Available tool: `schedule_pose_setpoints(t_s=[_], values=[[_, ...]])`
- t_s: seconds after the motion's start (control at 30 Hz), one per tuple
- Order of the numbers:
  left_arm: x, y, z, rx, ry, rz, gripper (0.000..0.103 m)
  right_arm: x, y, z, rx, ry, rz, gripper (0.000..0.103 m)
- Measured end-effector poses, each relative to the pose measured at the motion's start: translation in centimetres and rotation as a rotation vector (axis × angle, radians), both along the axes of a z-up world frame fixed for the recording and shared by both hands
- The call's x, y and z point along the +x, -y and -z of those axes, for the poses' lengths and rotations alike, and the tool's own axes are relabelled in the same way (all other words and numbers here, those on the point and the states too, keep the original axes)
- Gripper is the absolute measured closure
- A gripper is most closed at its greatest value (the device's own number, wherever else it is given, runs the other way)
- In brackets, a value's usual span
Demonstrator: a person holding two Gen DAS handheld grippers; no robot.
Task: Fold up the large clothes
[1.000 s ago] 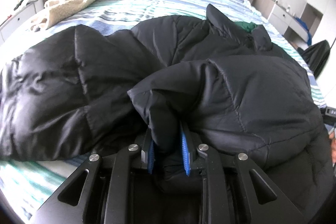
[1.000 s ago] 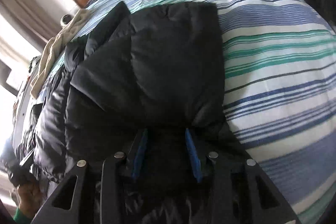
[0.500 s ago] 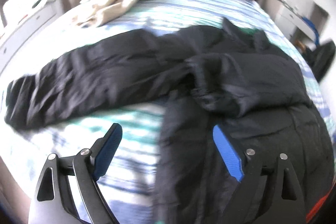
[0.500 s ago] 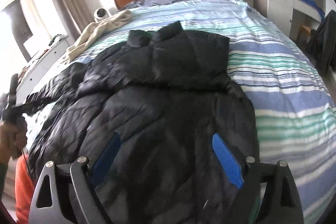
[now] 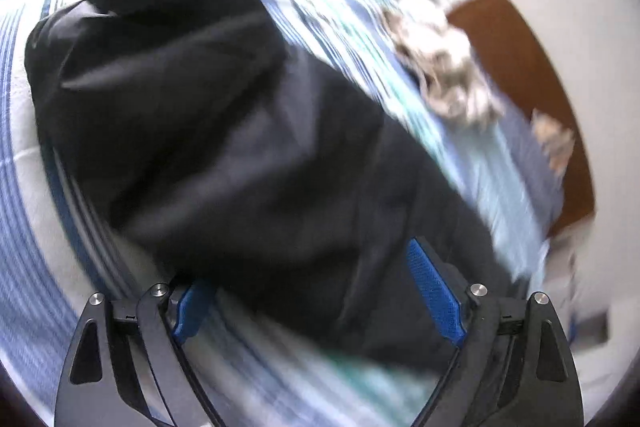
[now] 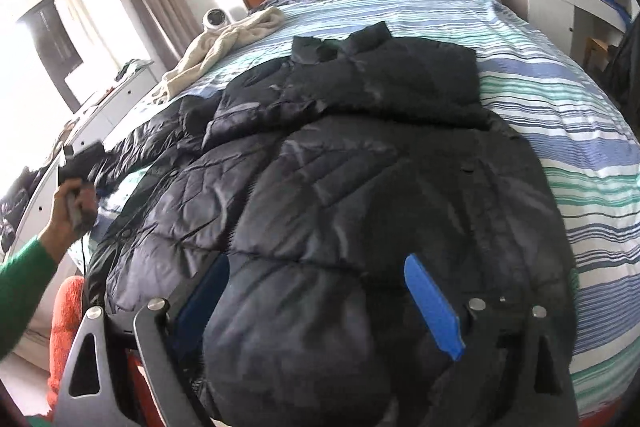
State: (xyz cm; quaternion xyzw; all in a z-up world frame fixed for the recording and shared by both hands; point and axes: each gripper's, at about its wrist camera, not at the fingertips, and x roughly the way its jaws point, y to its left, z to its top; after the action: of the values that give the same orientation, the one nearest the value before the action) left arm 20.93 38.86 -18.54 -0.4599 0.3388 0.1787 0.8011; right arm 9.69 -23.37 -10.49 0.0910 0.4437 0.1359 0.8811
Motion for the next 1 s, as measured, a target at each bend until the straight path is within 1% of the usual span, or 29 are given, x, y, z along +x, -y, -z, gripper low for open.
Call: schedule_pose_setpoints(t_s=[0.03, 0.07, 0.1, 0.13, 0.17, 0.2, 0.23, 0.3, 0.33, 0.37, 0.4, 0.43, 0.47, 0.53, 0.57, 0.63, 0.67, 0.73, 0.77, 0.8, 0.83, 0.87, 0.9, 0.93, 0.97, 1.0], values=[[-0.2, -0.6, 0.1, -0.014, 0.017, -0.052, 0.045, -0.1, -0.4, 0.2, 0.007, -0.008, -0.008, 0.012], [-0.6, -1.2, 0.3, -0.009, 0.006, -0.118, 0.070, -0.1, -0.7, 0.4, 0.013, -0.016, -0.012, 0.012], [-0.6, -1.3, 0.4, -0.014, -0.003, -0.133, 0.091, -0.2, -1.0, 0.6, 0.026, -0.028, -0.015, 0.012], [-0.6, -1.5, 0.4, -0.026, 0.000, -0.143, 0.094, -0.4, -1.2, 0.8, 0.035, -0.034, -0.018, 0.012], [-0.5, -1.2, -0.1, -0.010, -0.001, -0.148, 0.096, -0.6, -1.4, 0.9, 0.043, -0.038, -0.023, 0.012], [-0.1, -0.7, -1.2, 0.032, -0.006, -0.140, 0.097, -1.0, -1.6, 0.8, 0.050, -0.036, -0.029, 0.012], [0.5, -0.1, -2.7, 0.096, -0.003, -0.121, 0.098, -1.2, -1.8, 0.7, 0.053, -0.032, -0.035, 0.012], [2.2, 1.7, -7.1, 0.249, 0.032, -0.061, 0.098, -1.7, -2.0, 0.4, 0.065, -0.022, -0.058, 0.012], [3.3, 3.0, -9.6, 0.317, 0.059, -0.020, 0.098, -1.8, -2.1, 0.2, 0.067, -0.018, -0.065, 0.012], [4.8, 5.1, -12.7, 0.398, 0.101, 0.037, 0.099, -1.9, -2.2, 0.1, 0.068, -0.013, -0.070, 0.012], [5.7, 6.5, -14.6, 0.445, 0.130, 0.073, 0.099, -2.0, -2.2, -0.2, 0.070, -0.002, -0.074, 0.012], [6.7, 8.9, -17.1, 0.509, 0.169, 0.125, 0.099, -2.1, -2.2, -0.4, 0.074, 0.006, -0.075, 0.012], [7.7, 12.6, -20.2, 0.598, 0.225, 0.199, 0.099, -2.2, -2.1, -0.7, 0.081, 0.017, -0.073, 0.012], [8.3, 19.6, -24.1, 0.723, 0.322, 0.337, 0.099, -2.4, -1.5, -1.3, 0.104, 0.038, -0.054, 0.012], [8.1, 22.7, -25.3, 0.765, 0.368, 0.404, 0.099, -2.5, -1.2, -1.6, 0.114, 0.046, -0.044, 0.012], [6.3, 30.1, -27.0, 0.838, 0.465, 0.561, 0.098, -3.0, 0.0, -2.3, 0.139, 0.074, -0.010, 0.012], [5.2, 34.2, -27.1, 0.871, 0.510, 0.654, 0.098, -3.3, 0.7, -2.7, 0.147, 0.088, 0.011, 0.012], [2.9, 41.1, -25.9, 0.920, 0.556, 0.826, 0.098, -3.9, 2.7, -3.3, 0.155, 0.118, 0.070, 0.012], [1.4, 45.5, -24.0, 0.952, 0.559, 0.946, 0.098, -4.3, 3.9, -3.6, 0.158, 0.133, 0.104, 0.012], [0.6, 47.8, -22.7, 0.971, 0.550, 1.008, 0.098, -4.7, 5.1, -3.9, 0.160, 0.148, 0.139, 0.012], [-0.4, 50.8, -20.4, 0.999, 0.527, 1.091, 0.097, -5.2, 6.6, -4.1, 0.159, 0.166, 0.184, 0.012], [-1.3, 54.0, -17.0, 1.023, 0.468, 1.192, 0.096, -5.6, 7.9, -4.2, 0.156, 0.178, 0.222, 0.012], [-1.7, 55.7, -14.8, 1.032, 0.421, 1.251, 0.091, -6.0, 9.3, -4.2, 0.148, 0.184, 0.261, 0.012], [-2.0, 57.6, -12.0, 1.041, 0.352, 1.323, 0.078, -6.2, 10.4, -4.1, 0.138, 0.180, 0.290, 0.012], [-2.6, 59.2, -9.0, 1.070, 0.278, 1.384, 0.072, -6.4, 11.5, -4.0, 0.124, 0.173, 0.322, 0.012], [-3.4, 60.2, -6.7, 1.105, 0.228, 1.429, 0.057, -6.8, 12.7, -3.8, 0.108, 0.164, 0.362, 0.012]])
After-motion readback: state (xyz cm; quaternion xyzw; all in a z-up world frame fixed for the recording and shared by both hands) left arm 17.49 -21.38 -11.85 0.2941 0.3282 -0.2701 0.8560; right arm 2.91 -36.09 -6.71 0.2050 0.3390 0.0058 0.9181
